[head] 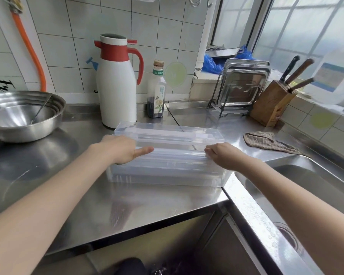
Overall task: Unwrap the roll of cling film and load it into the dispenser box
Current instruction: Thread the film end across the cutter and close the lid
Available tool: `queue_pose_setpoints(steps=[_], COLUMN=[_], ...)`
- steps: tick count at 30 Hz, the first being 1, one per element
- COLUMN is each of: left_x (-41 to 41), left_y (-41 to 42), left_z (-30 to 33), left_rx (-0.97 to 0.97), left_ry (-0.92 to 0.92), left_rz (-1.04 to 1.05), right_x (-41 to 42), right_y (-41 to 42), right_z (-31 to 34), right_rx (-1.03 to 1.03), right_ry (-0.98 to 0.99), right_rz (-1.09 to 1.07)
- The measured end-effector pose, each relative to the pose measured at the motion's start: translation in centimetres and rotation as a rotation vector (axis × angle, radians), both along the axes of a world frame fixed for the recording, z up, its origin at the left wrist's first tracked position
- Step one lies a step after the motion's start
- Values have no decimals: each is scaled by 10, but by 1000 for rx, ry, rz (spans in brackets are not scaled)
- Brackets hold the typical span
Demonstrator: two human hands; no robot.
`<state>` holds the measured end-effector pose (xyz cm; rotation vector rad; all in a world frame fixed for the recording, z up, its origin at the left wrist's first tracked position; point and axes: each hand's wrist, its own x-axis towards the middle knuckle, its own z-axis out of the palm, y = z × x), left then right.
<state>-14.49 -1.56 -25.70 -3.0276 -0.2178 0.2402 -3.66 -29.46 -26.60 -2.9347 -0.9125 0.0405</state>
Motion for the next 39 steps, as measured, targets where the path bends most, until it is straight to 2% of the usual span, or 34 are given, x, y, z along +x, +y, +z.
queue_pose_setpoints(steps=[3, 7, 10, 13, 17, 20, 24, 28, 35, 39], left_x=[-1, -4, -8, -10, -5, -2, 0, -2, -10, -12], left_y=[2, 4, -2, -5, 0, 1, 4, 2, -4, -4], left_z=[-13, -24, -27, -28, -27, -28, -30, -33, -30, -32], left_rx=[42, 61, 71, -7, -102, -99, -85, -39, -99, -144], left_ry=[-147, -318, -422, -495, -464, -380, -389, -402, -535, -534], left_rz=[-59, -2, 44, 64, 31, 28, 38, 40, 48, 63], right_x=[-2, -11, -17, -18, -16, -16, -16, -13, -18, -23], right_y=[3, -3, -4, -6, -8, -6, -4, -2, -8, -9], right_z=[-4, -19, -22, -21, -18, -17, -10, -9, -17, -16], right_rx=[1, 206, 339, 383, 360, 263, 126, 129, 164, 238], right_ry=[-58, -293, -330, -318, -305, -356, -323, -219, -387, -358], right_rz=[-2, -17, -34, -44, -1, 54, 83, 75, 60, 74])
